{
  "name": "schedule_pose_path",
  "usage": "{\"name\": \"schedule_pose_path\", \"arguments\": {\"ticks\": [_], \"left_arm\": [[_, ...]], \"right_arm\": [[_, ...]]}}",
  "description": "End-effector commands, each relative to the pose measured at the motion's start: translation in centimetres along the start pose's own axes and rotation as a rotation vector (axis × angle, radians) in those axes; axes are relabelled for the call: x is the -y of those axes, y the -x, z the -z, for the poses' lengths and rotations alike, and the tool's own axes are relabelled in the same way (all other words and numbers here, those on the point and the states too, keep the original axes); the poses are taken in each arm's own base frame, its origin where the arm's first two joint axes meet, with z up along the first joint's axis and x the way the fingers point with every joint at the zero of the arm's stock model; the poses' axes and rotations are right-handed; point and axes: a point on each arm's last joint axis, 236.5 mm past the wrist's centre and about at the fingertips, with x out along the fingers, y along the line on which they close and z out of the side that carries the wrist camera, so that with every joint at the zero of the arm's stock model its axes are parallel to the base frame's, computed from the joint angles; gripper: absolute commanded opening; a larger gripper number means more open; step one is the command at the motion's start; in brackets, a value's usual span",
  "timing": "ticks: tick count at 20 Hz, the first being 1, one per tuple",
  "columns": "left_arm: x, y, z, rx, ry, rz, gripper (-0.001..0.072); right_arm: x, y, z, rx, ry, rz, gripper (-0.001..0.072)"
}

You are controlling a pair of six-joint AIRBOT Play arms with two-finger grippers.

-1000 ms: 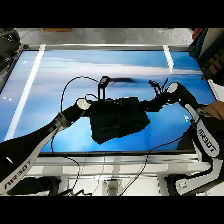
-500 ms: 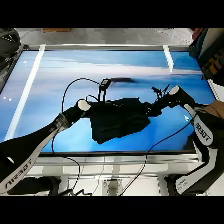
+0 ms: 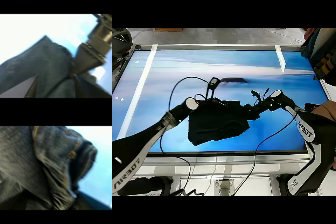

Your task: Fold the clothes and pants, and hang the long-sleeved shirts on hangers.

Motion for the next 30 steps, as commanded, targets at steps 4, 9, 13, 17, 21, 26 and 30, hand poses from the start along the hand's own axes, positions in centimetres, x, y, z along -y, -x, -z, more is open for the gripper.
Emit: {"name": "schedule_pose_path", "arguments": {"ticks": [4,9,13,17,21,26,30], "left_arm": [[-5.5,6.6,-3.6,0.08,-0.006,-0.111,0.0458],[-6.5,9.5,-3.9,0.074,-0.002,-0.116,0.0265],[-9.2,14.7,-4.2,0.054,-0.12,-0.241,0.0029],[-12.3,24.7,-6.6,0.127,-0.228,-0.498,0.0029],[-12.1,33.7,-8.3,0.233,-0.278,-0.686,0.0029],[-9.4,37.8,-9.5,0.319,-0.322,-0.743,0.003],[-9.3,37.8,-9.5,0.321,-0.321,-0.741,0.003]], "right_arm": [[-2.3,-3.8,-0.4,0.013,-0.014,0.018,0.0708],[-7.2,-8.9,-2.1,0.117,0.051,-0.002,0.0049],[-11.8,-5.4,-4.4,0.147,0.167,-0.065,0.003],[-16.0,7.8,-8.9,0.392,0.209,-0.109,0.003],[-15.8,26.2,-8.9,0.749,0.118,-0.078,0.0031],[-6.0,44.6,1.1,1.073,-0.069,0.316,0.0031],[7.5,50.8,15.3,1.016,-0.511,0.701,0.003]]}}
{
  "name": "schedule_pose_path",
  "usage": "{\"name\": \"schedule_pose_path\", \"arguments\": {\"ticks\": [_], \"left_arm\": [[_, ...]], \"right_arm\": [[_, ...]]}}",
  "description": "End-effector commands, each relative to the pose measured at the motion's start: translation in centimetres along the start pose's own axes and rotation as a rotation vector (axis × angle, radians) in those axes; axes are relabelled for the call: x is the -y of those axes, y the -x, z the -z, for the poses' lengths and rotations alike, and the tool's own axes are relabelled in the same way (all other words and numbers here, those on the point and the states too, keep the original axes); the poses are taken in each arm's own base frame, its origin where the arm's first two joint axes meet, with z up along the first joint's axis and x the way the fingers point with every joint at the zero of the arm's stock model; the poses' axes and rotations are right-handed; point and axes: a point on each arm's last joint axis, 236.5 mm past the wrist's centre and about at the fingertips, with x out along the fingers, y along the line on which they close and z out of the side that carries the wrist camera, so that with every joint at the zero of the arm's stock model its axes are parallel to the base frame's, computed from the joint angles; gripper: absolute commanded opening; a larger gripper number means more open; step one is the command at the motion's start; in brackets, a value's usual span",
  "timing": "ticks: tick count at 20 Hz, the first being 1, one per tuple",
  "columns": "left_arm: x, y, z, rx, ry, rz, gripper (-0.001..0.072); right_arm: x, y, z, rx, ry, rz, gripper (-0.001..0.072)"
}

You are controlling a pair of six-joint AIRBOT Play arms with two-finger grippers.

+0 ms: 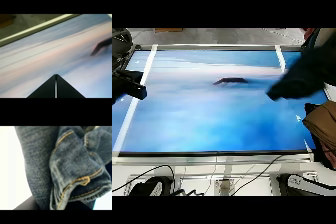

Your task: Fold the clothes and pants, and hang the long-sleeved shirts on hangers.

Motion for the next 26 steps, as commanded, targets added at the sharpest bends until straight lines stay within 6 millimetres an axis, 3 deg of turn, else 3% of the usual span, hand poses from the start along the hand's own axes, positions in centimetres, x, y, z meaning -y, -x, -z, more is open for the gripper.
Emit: {"name": "schedule_pose_path", "arguments": {"ticks": [1,4,7,8,9,10,12,13,14,15,17,19,23,26], "left_arm": [[-0.3,0.7,-0.4,0.012,-0.006,-0.015,0.0029],[-0.3,0.7,-0.4,0.012,-0.007,-0.016,0.0029],[-0.3,0.7,-0.4,0.012,-0.007,-0.016,0.003],[-0.3,0.7,-0.4,0.012,-0.007,-0.016,0.003],[-0.3,0.7,-0.3,0.011,-0.007,-0.016,0.003],[-0.3,0.7,-0.3,0.011,-0.007,-0.016,0.003],[-0.3,0.7,-0.3,0.011,-0.007,-0.016,0.003],[-0.3,0.7,-0.3,0.011,-0.007,-0.016,0.0029],[-0.3,0.7,-0.4,0.012,-0.007,-0.016,0.0029],[-0.3,0.7,-0.3,0.011,-0.007,-0.016,0.0029],[-0.3,0.7,-0.4,0.012,-0.007,-0.016,0.003],[-0.3,0.7,-0.3,0.011,-0.007,-0.016,0.0029],[-0.3,0.7,-0.4,0.012,-0.007,-0.016,0.0029],[-0.3,0.7,-0.4,0.012,-0.007,-0.016,0.0029]], "right_arm": [[16.3,9.4,3.0,-0.024,-0.196,0.484,0.0031],[24.4,15.6,5.0,0.06,-0.44,0.673,0.0031],[29.3,20.0,6.3,0.161,-0.588,0.752,0.006],[30.4,21.0,6.7,0.189,-0.639,0.765,0.0233],[31.2,21.6,7.3,0.209,-0.694,0.769,0.0514],[31.7,21.9,7.6,0.219,-0.728,0.769,0.0702],[31.4,21.2,7.2,0.223,-0.742,0.723,0.0661],[30.6,20.0,6.6,0.224,-0.74,0.67,0.0419],[29.7,18.8,6.1,0.213,-0.735,0.62,0.0118],[28.6,17.3,5.7,0.189,-0.719,0.578,0.0031],[25.5,13.2,5.1,0.12,-0.668,0.479,0.003],[19.9,8.1,4.2,0.034,-0.546,0.352,0.003],[4.4,0.2,5.3,-0.128,-0.054,0.201,0.003],[-7.0,-2.4,9.9,-0.211,0.385,0.088,0.003]]}}
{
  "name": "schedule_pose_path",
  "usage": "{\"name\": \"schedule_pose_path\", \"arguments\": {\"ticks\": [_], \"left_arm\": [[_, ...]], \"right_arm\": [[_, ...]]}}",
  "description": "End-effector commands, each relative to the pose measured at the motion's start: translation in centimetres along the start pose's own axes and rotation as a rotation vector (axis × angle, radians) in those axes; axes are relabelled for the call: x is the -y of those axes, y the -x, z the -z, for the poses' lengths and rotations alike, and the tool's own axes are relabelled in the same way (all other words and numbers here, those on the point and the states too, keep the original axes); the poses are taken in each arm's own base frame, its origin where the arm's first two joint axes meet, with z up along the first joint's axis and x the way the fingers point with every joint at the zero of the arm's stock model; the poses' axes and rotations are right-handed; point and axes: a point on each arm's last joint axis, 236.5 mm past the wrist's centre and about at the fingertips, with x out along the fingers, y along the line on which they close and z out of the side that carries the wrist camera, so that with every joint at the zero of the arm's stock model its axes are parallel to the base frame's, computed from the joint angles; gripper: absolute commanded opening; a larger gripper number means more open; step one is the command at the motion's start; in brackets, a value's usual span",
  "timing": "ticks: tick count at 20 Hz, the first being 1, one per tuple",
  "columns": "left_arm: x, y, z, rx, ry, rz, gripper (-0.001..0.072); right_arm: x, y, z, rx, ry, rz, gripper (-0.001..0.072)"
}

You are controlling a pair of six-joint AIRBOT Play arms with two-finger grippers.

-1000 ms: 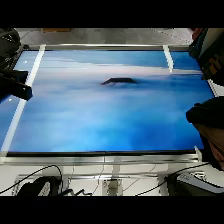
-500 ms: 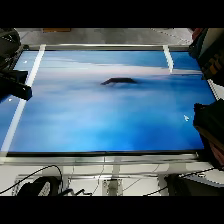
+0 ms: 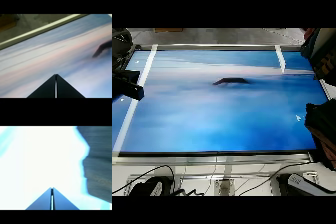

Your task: Fold the clothes and pants, and hang the long-sleeved shirts on hangers.

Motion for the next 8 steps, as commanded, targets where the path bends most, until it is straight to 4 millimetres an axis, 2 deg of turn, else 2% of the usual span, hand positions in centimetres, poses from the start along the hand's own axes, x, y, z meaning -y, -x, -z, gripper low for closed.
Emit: {"name": "schedule_pose_path", "arguments": {"ticks": [1,2,3,4,6,8], "left_arm": [[0.0,0.0,0.0,0.0,0.0,-0.001,0.003],[0.0,0.0,0.0,0.0,0.0,-0.001,0.003],[0.0,0.0,0.0,0.0,0.0,-0.001,0.003],[0.0,0.0,0.0,0.0,0.0,-0.002,0.0029],[0.0,0.0,0.0,0.0,0.0,-0.002,0.003],[0.0,0.0,0.0,0.0,0.0,-0.002,0.003]], "right_arm": [[-13.3,-0.7,5.9,-0.047,0.528,-0.114,0.003],[-15.8,-0.6,7.8,-0.057,0.648,-0.128,0.003],[-17.0,-0.7,8.9,-0.058,0.722,-0.115,0.003],[-17.6,-0.8,9.4,-0.051,0.773,-0.084,0.003],[-17.9,-1.0,9.7,-0.036,0.764,-0.018,0.003],[-18.3,-1.0,10.2,-0.046,0.761,-0.033,0.0031]]}}
